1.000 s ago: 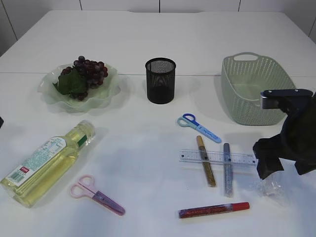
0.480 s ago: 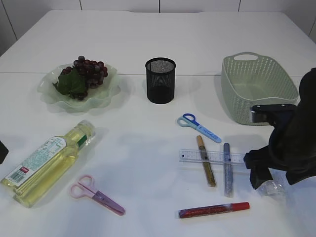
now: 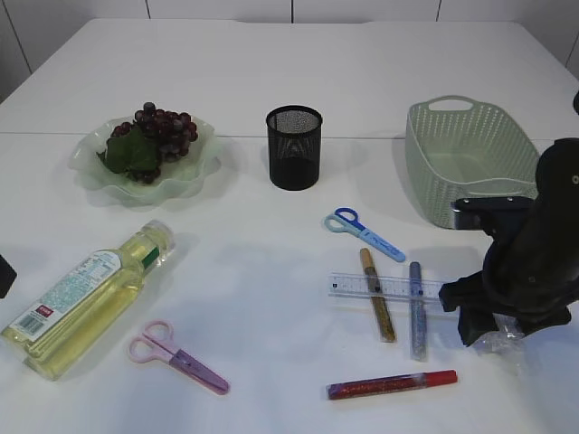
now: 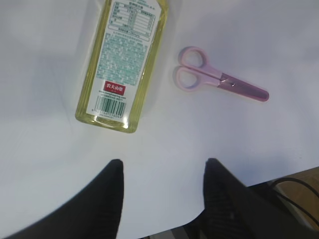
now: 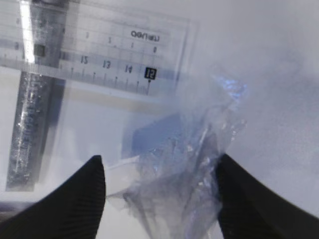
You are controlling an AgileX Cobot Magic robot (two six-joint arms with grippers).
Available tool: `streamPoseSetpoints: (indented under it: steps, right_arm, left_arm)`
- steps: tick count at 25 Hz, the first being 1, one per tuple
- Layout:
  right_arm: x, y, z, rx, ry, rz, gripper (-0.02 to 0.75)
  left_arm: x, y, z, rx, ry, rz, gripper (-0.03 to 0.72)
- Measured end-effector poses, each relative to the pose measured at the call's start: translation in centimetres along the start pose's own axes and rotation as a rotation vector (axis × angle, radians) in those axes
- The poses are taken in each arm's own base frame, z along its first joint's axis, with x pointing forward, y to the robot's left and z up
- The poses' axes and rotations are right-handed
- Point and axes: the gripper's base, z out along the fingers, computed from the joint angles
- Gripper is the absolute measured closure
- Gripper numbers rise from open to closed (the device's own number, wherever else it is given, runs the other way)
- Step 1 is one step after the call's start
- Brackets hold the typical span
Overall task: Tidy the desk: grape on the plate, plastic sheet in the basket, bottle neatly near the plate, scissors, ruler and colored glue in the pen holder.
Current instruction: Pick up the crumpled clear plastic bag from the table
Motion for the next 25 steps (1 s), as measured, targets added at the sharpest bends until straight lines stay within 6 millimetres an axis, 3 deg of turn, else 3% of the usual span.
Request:
streamPoseSetpoints:
  steps: [5,8,13,25]
  right_arm:
    - [0.0,0.0,0.2,0.001,0.008,0.001,0.409]
    - [0.1,0.0,0.2,-0.002,0.012,0.005,0.474]
    - [0.2,0.0,-0.7,-0.005,0.009,-0.018,0.491]
    - [1.0,-0.4,-6.8,0.037,-0.081,-0.080,0.494]
  left_arm:
    - [-0.1,0.0,0.0,0.000,-0.006,0.000,0.309]
    - [-0.1,0.0,0.0,-0.001,-0.016,0.000,0.309]
    - [-0.3,0.0,0.0,-0.002,-0.039,0.000,0.309]
    - [-0.5,0.0,0.0,-0.004,-0.060,0.000,0.309]
